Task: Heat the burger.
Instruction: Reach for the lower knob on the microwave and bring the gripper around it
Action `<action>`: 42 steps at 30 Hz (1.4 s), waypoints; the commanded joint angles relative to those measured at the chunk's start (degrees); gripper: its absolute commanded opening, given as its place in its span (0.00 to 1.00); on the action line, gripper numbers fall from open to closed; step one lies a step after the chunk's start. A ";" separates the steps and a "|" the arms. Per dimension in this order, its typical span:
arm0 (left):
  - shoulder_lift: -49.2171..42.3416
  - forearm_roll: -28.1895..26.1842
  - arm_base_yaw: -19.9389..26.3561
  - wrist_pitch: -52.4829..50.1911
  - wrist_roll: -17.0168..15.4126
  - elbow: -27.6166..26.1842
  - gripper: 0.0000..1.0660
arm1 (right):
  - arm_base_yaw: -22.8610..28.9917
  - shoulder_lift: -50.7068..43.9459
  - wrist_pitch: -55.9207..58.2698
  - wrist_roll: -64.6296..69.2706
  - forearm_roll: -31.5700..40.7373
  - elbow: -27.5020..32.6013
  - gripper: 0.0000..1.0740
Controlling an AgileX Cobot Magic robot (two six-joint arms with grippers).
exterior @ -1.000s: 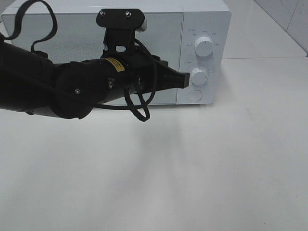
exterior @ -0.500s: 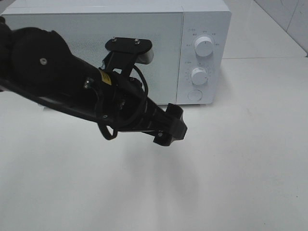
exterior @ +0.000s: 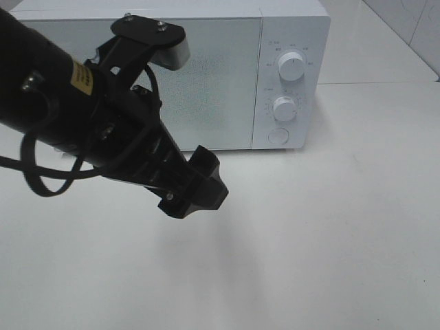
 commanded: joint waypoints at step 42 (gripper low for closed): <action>-34.26 1.55 45.09 28.76 -1.60 16.44 0.92 | -0.29 -1.38 -0.52 -0.17 0.06 0.11 0.66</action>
